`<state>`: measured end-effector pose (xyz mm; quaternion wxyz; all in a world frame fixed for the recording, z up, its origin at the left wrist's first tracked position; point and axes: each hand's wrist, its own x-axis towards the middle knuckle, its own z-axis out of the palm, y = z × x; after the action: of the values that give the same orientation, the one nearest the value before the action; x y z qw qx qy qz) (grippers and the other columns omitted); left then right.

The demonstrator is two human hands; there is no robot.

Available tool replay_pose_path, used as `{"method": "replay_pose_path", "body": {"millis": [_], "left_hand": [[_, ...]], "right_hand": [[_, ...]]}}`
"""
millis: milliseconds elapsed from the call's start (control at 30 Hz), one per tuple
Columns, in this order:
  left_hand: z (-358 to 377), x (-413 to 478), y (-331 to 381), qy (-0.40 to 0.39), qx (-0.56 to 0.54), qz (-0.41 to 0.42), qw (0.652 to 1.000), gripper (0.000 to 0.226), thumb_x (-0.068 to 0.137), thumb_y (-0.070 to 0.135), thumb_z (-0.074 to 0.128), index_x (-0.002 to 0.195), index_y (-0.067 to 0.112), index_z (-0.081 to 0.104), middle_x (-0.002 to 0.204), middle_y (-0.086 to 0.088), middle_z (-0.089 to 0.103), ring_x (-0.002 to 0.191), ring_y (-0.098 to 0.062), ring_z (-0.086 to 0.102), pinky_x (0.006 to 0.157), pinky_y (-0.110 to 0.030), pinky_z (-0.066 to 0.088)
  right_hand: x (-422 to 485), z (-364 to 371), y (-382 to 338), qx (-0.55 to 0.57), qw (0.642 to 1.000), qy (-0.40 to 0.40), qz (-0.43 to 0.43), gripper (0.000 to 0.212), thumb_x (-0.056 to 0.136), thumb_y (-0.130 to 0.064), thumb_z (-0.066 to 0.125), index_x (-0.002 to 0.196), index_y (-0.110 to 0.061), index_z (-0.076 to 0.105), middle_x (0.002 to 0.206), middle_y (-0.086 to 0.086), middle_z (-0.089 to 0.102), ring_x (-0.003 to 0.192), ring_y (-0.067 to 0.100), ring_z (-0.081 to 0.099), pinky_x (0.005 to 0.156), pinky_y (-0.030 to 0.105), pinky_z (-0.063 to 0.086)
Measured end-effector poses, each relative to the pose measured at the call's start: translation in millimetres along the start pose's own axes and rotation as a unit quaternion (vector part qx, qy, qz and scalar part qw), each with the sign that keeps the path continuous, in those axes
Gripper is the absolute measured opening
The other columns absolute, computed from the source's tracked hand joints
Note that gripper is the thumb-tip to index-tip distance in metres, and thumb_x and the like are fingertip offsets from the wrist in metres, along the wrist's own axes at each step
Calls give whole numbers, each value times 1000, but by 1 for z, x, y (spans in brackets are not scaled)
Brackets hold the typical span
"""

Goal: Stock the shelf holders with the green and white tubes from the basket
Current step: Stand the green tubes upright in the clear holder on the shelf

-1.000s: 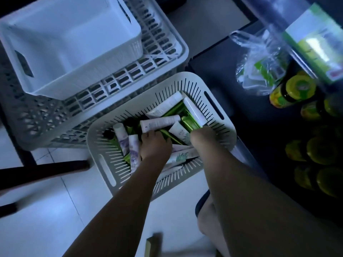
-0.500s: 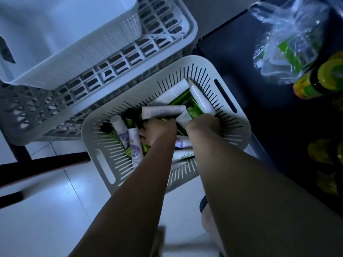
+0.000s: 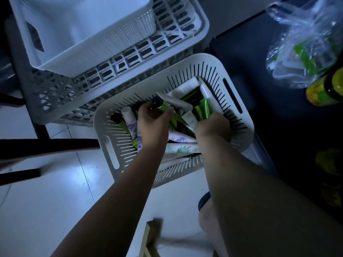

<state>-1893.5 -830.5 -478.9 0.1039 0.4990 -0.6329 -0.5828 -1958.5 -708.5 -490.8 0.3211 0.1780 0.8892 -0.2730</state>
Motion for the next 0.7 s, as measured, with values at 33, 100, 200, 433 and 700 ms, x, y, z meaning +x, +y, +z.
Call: {"method": "replay_pose_path", "body": {"millis": [33,100,200,433,700], "left_hand": [[-4,-1,6,-3,-14,1,1000,39,81,14,85,113,10,63,97,-5,75,89,-17,74,77,-33,63],[-15,-7,19,-16,-65,-1,998,39,83,13,85,113,2,63,99,-11,76,92,-26,76,82,-42,64],[-40,-18,38,-54,-193,-13,980,17,90,7,75,104,3,66,97,-12,74,91,-26,73,87,-40,60],[-91,-46,93,-119,-353,-31,927,10,100,20,64,92,15,62,71,-1,55,61,-11,53,60,-24,51],[-119,-111,165,-204,-292,60,933,30,94,28,74,116,10,63,91,-7,64,80,-23,65,69,-34,51]], "right_hand": [[0,0,4,3,1000,21,-17,29,98,-18,54,121,-5,65,122,17,66,114,38,62,84,39,48],[-10,-5,6,37,998,43,-41,23,95,-24,59,109,-9,69,106,12,70,101,36,66,75,35,46],[-33,-20,-17,148,987,8,-64,20,90,-32,65,95,-13,72,86,6,69,85,30,69,65,29,46],[-111,-66,-76,374,918,-79,-104,25,78,-37,74,74,-13,68,82,15,71,83,35,73,79,49,62],[-195,-128,-65,487,859,-82,-133,12,92,-16,72,82,-13,67,84,10,63,76,27,65,60,31,58]]}}
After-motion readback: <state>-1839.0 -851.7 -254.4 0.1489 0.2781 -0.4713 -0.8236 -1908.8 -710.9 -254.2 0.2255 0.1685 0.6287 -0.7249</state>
